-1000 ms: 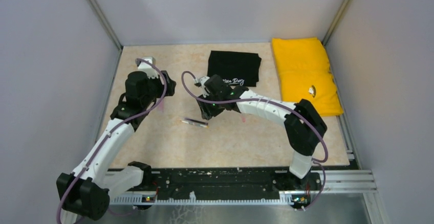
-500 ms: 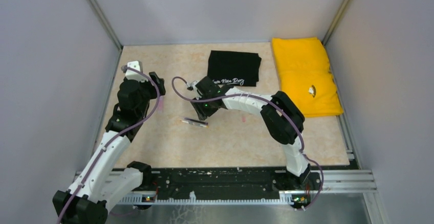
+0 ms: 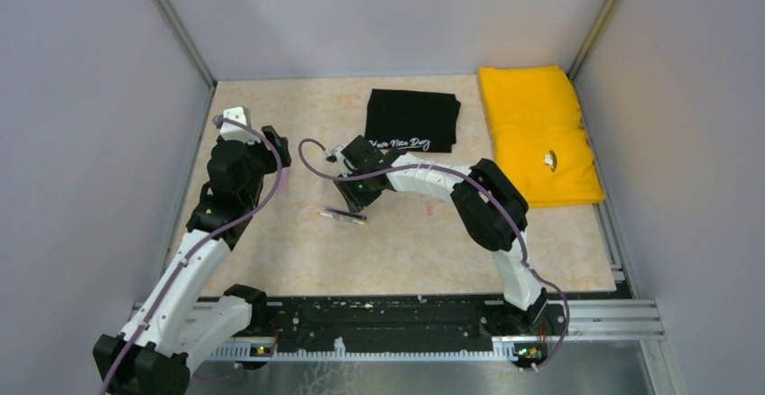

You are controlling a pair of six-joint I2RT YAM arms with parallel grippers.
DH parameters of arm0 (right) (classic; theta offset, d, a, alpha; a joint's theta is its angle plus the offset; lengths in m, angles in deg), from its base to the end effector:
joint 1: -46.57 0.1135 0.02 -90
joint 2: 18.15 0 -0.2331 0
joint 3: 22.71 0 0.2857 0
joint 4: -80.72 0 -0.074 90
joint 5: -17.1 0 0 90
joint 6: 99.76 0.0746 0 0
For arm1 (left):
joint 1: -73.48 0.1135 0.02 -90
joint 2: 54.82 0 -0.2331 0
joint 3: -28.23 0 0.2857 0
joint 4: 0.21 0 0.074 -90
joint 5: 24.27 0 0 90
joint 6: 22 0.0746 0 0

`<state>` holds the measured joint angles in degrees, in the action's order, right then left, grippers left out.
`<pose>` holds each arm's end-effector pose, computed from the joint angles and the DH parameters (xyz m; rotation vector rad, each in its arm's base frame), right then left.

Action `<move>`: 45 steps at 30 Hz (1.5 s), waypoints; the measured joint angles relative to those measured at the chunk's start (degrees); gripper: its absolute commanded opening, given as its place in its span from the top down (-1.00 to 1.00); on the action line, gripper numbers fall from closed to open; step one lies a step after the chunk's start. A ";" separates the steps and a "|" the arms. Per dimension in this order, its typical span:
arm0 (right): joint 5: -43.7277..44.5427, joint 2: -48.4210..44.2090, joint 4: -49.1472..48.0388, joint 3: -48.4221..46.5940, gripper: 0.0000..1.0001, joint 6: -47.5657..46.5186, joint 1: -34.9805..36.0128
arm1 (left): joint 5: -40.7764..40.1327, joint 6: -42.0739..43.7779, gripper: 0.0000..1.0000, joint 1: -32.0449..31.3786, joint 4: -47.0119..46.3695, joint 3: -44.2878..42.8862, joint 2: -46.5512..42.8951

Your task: Insert the pens into the pen caps

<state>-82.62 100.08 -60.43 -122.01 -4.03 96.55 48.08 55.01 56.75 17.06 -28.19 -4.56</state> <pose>0.2985 0.3751 0.1014 -1.0650 2.4457 0.5603 0.2913 -0.0639 0.2954 -0.1656 1.7488 -0.1062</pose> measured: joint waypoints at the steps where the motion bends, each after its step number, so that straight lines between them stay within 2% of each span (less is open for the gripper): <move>1: -0.44 0.09 0.00 0.00 0.18 -0.17 0.00 | 0.00 0.00 -0.48 0.00 0.00 0.00 0.04; 16: -2.40 2.38 0.76 -1.16 0.14 -0.85 0.00 | 0.04 0.20 -0.50 0.00 0.00 0.00 0.11; 25: -1.92 2.91 1.27 -1.90 0.29 -1.31 0.00 | 0.02 0.61 -0.51 0.00 0.00 0.00 0.11; 45: 6.10 2.80 0.98 -1.90 0.34 1.99 0.04 | 0.02 0.83 -0.52 0.00 0.02 0.00 0.11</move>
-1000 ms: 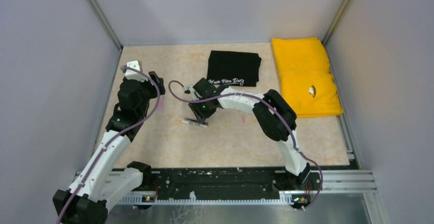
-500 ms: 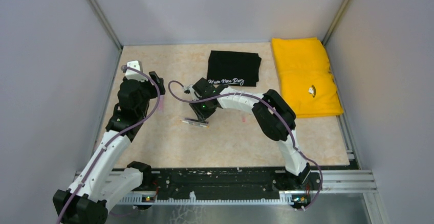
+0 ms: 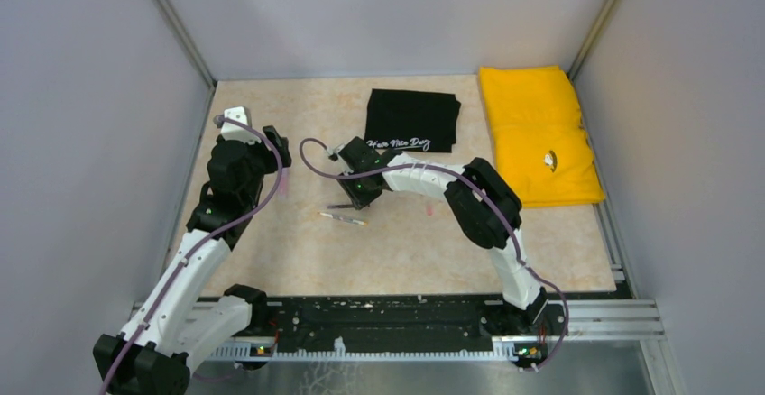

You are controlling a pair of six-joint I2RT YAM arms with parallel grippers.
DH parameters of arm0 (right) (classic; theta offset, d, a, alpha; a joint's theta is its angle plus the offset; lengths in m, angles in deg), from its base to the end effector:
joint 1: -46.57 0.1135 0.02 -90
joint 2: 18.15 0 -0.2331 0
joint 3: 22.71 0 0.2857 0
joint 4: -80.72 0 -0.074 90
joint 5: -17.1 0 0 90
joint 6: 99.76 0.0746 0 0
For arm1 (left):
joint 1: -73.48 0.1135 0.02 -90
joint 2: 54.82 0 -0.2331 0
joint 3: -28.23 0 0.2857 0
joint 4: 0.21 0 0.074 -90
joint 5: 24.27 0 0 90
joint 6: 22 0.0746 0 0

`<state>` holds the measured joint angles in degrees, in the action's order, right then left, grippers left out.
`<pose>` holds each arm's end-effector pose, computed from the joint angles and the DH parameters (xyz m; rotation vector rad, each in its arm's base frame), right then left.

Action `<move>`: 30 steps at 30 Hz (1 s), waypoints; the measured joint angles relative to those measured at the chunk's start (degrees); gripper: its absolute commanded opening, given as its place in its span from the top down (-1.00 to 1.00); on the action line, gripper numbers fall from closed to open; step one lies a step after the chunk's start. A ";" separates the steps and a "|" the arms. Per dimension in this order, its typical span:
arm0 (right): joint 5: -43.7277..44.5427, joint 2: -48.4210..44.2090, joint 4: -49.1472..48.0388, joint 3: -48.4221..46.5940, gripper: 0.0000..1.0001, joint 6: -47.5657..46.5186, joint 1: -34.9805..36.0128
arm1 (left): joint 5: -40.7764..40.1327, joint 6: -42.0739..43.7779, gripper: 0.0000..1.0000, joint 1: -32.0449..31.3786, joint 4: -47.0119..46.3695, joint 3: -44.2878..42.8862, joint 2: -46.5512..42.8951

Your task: Insert the pens into the pen caps

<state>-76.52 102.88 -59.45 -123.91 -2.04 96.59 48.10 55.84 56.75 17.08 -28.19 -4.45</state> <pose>0.3073 0.3738 0.0882 -0.9869 2.4875 0.4244 0.2916 -0.0641 0.2949 -0.1523 1.7520 -0.0952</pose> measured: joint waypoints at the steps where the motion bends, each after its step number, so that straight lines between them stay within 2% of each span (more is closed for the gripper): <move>1: 0.26 0.00 0.00 0.00 0.34 0.00 0.00 | 0.00 0.00 -0.52 0.00 0.00 0.00 0.00; 16: -1.79 -0.09 -0.07 0.13 0.30 -3.63 0.04 | 0.00 0.02 -0.52 0.00 0.02 0.00 0.42; 26: 2.23 -0.09 0.48 0.20 0.50 -6.73 1.97 | -0.04 0.04 -0.52 0.00 0.02 0.00 0.46; 30: 2.78 -1.44 -1.14 2.67 0.64 -7.39 2.05 | -0.17 0.04 -0.53 0.00 0.02 0.00 0.46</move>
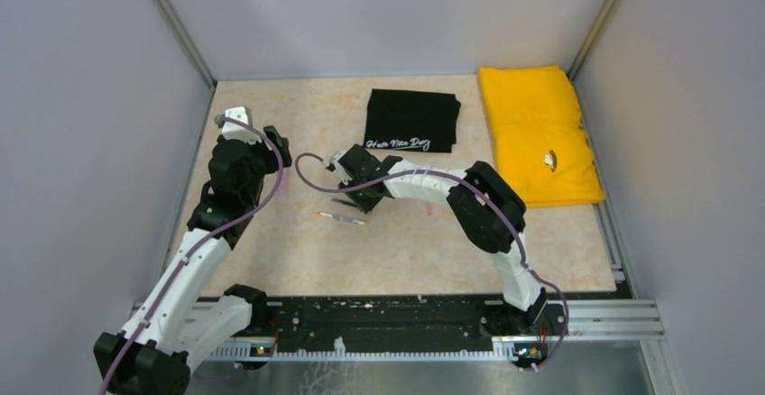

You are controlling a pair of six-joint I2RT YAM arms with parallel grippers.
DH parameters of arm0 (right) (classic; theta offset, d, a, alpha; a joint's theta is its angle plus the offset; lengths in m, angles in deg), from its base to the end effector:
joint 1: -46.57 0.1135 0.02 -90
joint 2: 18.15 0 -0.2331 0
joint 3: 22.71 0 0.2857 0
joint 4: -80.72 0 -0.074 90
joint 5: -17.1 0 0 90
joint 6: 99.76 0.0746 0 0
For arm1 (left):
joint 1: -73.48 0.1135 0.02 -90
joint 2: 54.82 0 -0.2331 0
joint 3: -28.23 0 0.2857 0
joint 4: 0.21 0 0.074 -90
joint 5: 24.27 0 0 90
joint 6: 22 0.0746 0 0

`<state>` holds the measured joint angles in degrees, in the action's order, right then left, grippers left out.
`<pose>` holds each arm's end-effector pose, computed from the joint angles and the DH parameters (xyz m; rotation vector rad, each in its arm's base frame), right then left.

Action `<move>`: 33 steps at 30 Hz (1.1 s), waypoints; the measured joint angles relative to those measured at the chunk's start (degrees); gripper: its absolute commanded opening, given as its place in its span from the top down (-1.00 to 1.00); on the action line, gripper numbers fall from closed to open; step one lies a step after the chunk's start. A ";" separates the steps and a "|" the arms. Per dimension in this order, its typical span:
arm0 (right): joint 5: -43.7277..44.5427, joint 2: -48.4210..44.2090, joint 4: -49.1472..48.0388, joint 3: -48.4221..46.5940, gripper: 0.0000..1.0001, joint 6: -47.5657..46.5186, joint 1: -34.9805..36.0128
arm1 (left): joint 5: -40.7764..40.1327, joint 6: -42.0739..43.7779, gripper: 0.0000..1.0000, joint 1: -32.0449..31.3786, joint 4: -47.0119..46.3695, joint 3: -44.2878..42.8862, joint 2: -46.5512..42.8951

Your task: Insert the pens into the pen caps

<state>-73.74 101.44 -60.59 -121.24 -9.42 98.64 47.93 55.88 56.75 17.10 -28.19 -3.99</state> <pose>0.2921 0.3766 0.0852 -1.1627 2.3863 0.3343 0.2930 -0.0643 0.2926 -0.1526 1.7597 -0.0895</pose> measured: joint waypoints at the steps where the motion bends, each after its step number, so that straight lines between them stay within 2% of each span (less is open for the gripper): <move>1: 0.02 -0.66 -0.46 1.05 0.67 -0.37 0.00 | 0.00 0.00 -0.53 0.00 0.00 0.00 0.00; 17: -2.16 -11.98 -4.33 17.66 0.77 -2.58 -0.42 | 0.02 0.00 -0.53 0.00 0.00 0.00 0.00; 25: -3.41 -16.57 -4.11 23.43 0.43 -2.71 -0.87 | 0.09 0.00 -0.52 0.00 0.02 0.00 0.26; 29: -4.07 -16.57 -3.98 23.30 0.35 -2.69 -0.85 | 0.31 0.00 -0.52 0.00 0.07 0.00 0.50; 33: -4.09 -15.65 -3.08 21.92 0.53 -2.73 -0.87 | 0.33 0.00 -0.52 0.00 0.13 0.00 0.50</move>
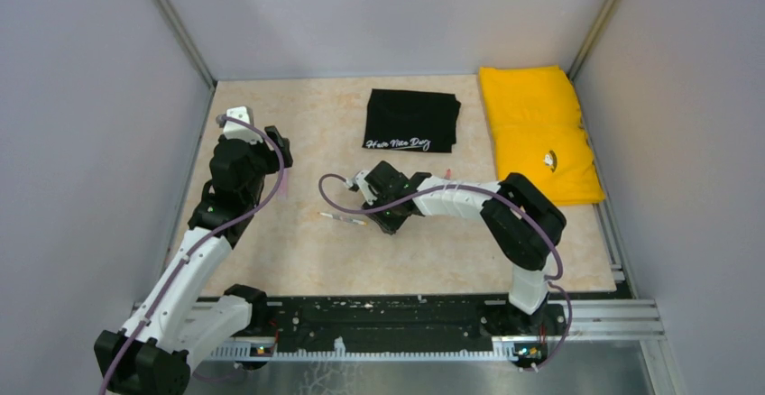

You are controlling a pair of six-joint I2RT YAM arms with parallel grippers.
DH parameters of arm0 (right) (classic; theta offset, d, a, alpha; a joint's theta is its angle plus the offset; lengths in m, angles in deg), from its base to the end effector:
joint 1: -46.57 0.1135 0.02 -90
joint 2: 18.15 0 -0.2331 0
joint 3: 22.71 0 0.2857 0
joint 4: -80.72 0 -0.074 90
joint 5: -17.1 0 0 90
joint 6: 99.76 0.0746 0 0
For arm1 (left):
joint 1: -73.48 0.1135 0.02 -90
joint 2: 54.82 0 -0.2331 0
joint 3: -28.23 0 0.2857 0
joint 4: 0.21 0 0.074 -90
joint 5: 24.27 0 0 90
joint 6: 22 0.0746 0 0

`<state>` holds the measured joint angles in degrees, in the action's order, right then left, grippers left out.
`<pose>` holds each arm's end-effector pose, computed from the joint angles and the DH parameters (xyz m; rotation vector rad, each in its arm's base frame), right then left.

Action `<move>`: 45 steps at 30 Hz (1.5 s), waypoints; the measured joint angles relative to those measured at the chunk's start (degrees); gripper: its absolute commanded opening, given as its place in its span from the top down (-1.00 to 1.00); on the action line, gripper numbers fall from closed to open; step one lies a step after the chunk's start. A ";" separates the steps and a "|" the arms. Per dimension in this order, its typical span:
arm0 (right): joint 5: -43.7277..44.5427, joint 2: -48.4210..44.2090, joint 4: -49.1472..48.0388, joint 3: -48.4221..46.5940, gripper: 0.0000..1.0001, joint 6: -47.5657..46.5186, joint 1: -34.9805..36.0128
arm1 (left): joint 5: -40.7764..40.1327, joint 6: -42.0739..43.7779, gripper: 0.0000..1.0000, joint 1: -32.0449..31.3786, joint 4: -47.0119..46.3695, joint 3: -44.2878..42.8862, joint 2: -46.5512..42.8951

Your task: Insert the pens into the pen caps

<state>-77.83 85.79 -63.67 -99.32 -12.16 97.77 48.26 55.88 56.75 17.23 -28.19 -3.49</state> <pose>0.2440 0.3138 0.0765 -1.2523 2.4167 0.3773 0.2944 -0.0651 0.2898 -0.1470 1.7711 -0.0911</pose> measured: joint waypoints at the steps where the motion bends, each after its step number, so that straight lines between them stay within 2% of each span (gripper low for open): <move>1: 0.26 0.22 0.09 -0.24 0.56 0.00 0.00 | 0.00 0.00 -0.52 0.00 0.02 0.00 0.00; 6: 1.33 0.37 0.07 -0.39 0.70 0.02 0.00 | 0.13 -0.02 -0.52 0.00 0.11 0.00 0.00; 11: 1.66 -0.81 -1.66 1.46 0.99 0.55 0.00 | 1.20 -0.26 -0.52 0.00 0.15 0.00 0.09; 21: -0.57 -7.50 -4.04 9.14 1.00 3.67 -0.24 | 9.25 -4.90 -0.55 0.00 1.01 0.00 -0.39; 27: -1.97 -18.18 -10.38 16.87 1.00 7.85 -1.51 | 18.64 -12.13 -0.56 0.00 0.22 0.46 -0.70; 37: -3.15 -34.77 -25.31 26.97 1.00 15.80 -1.99 | 36.44 -23.54 -0.60 0.00 -9.70 3.89 1.40; 45: -4.63 -38.34 -34.64 28.55 1.00 21.31 -2.05 | 48.74 -27.26 -0.50 0.00 -18.14 4.39 4.61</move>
<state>-82.46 47.45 -98.31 -70.78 9.15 95.72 97.00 28.62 56.75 -0.91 -23.79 1.12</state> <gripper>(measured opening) 0.025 0.769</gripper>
